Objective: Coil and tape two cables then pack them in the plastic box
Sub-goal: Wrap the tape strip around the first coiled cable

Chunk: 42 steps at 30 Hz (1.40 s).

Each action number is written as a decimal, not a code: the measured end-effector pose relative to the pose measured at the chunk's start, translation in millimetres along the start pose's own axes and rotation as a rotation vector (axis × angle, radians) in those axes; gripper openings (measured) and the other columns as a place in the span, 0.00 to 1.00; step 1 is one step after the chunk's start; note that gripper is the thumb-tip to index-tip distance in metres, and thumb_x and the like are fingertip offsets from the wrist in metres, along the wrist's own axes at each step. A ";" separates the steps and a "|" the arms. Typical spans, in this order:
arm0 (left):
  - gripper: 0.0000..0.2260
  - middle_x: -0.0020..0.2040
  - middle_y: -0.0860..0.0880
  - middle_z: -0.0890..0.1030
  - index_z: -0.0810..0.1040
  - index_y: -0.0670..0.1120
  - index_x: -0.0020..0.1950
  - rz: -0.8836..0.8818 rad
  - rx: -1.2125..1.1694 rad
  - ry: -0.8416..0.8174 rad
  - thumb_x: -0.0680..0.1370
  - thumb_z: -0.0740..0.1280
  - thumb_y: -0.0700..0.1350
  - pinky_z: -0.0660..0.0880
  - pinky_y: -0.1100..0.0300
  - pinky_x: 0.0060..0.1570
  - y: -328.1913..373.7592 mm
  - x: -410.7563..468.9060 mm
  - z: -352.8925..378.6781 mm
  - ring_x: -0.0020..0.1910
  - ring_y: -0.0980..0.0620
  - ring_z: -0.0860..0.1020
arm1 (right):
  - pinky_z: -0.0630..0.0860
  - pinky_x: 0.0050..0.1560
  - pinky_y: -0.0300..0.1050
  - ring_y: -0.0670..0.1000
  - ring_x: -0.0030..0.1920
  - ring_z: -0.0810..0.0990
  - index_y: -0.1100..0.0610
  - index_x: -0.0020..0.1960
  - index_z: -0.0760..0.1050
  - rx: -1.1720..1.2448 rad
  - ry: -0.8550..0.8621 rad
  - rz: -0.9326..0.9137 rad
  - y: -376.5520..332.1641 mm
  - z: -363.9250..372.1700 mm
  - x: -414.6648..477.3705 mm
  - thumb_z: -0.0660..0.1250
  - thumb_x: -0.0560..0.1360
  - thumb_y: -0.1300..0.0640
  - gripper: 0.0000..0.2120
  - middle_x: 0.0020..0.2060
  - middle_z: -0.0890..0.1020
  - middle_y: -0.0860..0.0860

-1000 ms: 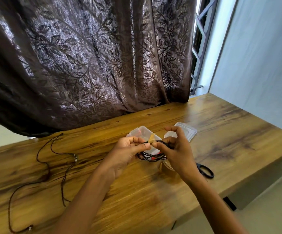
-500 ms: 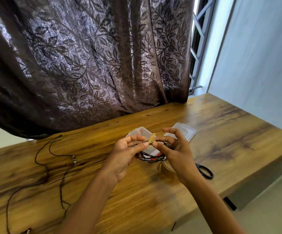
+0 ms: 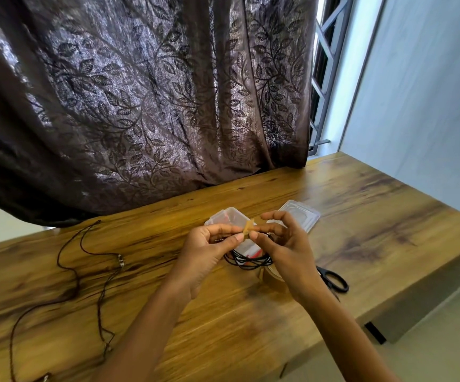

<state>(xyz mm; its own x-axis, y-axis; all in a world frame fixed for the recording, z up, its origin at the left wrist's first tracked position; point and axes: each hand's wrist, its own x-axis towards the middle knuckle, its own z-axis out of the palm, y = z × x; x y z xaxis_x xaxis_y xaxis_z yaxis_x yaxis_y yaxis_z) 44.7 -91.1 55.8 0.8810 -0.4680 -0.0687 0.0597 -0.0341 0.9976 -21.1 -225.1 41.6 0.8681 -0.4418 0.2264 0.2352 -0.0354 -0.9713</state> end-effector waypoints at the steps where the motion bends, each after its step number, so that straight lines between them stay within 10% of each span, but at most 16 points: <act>1: 0.04 0.53 0.47 0.83 0.83 0.47 0.44 0.005 0.005 0.007 0.71 0.71 0.39 0.75 0.58 0.53 -0.4 0.1 -0.2 0.53 0.50 0.80 | 0.76 0.44 0.64 0.60 0.41 0.80 0.56 0.50 0.73 -0.077 -0.005 -0.059 2.0 -0.2 0.9 0.71 0.70 0.63 0.11 0.40 0.83 0.51; 8: 0.04 0.43 0.49 0.85 0.83 0.47 0.39 -0.029 -0.070 0.024 0.72 0.71 0.39 0.73 0.58 0.45 4.6 -2.1 1.0 0.43 0.53 0.79 | 0.73 0.46 0.31 0.40 0.48 0.74 0.54 0.47 0.79 -0.481 0.008 -0.399 4.0 -0.7 2.8 0.67 0.72 0.59 0.05 0.46 0.75 0.51; 12: 0.03 0.55 0.42 0.81 0.82 0.47 0.39 -0.031 -0.103 0.054 0.71 0.71 0.39 0.75 0.58 0.47 6.5 -3.4 3.0 0.44 0.52 0.80 | 0.69 0.46 0.23 0.33 0.47 0.72 0.56 0.51 0.81 -0.600 -0.005 -0.505 3.8 -0.8 1.9 0.66 0.73 0.65 0.10 0.46 0.73 0.50; 25: 0.09 0.43 0.53 0.84 0.81 0.49 0.45 0.240 0.217 0.036 0.70 0.72 0.36 0.76 0.70 0.42 10.5 -6.6 2.1 0.43 0.61 0.81 | 0.75 0.36 0.49 0.54 0.39 0.73 0.50 0.55 0.72 -0.885 -0.037 -0.471 6.6 1.3 4.0 0.67 0.66 0.73 0.25 0.43 0.70 0.51; 33: 0.11 0.53 0.49 0.81 0.81 0.47 0.57 0.415 0.729 0.062 0.76 0.66 0.39 0.71 0.62 0.51 14.1 -12.1 6.3 0.56 0.53 0.76 | 0.73 0.45 0.52 0.54 0.42 0.72 0.59 0.49 0.74 -0.907 -0.209 -0.344 -5.1 -0.8 10.3 0.61 0.74 0.70 0.09 0.44 0.69 0.53; 37: 0.07 0.47 0.49 0.79 0.80 0.43 0.52 0.398 0.788 0.060 0.77 0.64 0.40 0.68 0.67 0.42 14.8 -11.8 6.2 0.47 0.56 0.74 | 0.70 0.43 0.35 0.50 0.39 0.70 0.61 0.46 0.75 -0.820 -0.246 -0.327 -8.6 -3.2 11.7 0.60 0.77 0.66 0.05 0.41 0.70 0.52; 42: 0.08 0.41 0.53 0.78 0.77 0.48 0.45 0.076 0.453 -0.156 0.79 0.61 0.39 0.75 0.54 0.52 15.2 -10.2 -1.9 0.45 0.53 0.76 | 0.67 0.42 0.28 0.42 0.40 0.70 0.47 0.40 0.71 -0.660 -0.290 -0.228 -9.1 -7.0 10.7 0.62 0.77 0.61 0.11 0.39 0.70 0.47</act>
<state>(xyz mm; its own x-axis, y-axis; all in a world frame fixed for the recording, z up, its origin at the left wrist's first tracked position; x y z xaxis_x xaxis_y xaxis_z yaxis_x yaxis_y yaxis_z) 37.6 -85.1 71.6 0.7923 -0.6094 -0.0297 -0.2427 -0.3594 0.9011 -17.0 -235.8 52.3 0.9309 -0.1088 0.3487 0.1916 -0.6674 -0.7197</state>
